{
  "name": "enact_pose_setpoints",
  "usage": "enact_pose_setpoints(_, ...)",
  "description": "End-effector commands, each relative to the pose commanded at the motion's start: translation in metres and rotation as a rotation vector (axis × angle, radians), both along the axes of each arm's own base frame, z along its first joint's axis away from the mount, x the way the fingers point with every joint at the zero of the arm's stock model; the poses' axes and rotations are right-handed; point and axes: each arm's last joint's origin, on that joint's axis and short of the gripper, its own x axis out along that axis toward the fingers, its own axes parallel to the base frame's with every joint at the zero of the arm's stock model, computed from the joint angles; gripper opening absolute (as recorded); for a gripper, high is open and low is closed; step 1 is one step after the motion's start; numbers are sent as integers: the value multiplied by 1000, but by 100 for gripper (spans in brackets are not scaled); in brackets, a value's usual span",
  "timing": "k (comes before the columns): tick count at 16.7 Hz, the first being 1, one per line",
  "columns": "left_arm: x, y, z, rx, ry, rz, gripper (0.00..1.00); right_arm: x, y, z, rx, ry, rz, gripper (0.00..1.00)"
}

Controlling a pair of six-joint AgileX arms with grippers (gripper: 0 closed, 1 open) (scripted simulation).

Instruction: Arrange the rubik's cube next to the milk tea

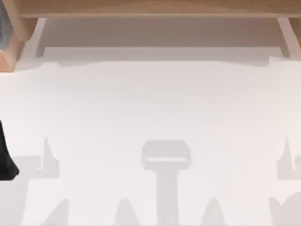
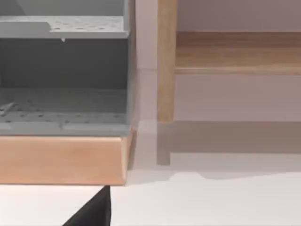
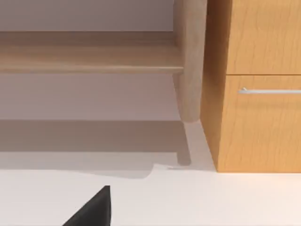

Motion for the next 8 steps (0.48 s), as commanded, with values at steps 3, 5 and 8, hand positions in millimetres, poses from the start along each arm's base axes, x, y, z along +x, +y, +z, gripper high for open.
enact_pose_setpoints(3,0,0,0,0,0,0,100,0,0,3,0,-1,0,100)
enact_pose_setpoints(5,0,0,0,0,0,0,100,1,1,16,1,-4,-2,100)
enact_pose_setpoints(8,0,0,0,0,0,0,100,7,5,55,3,-13,-3,100)
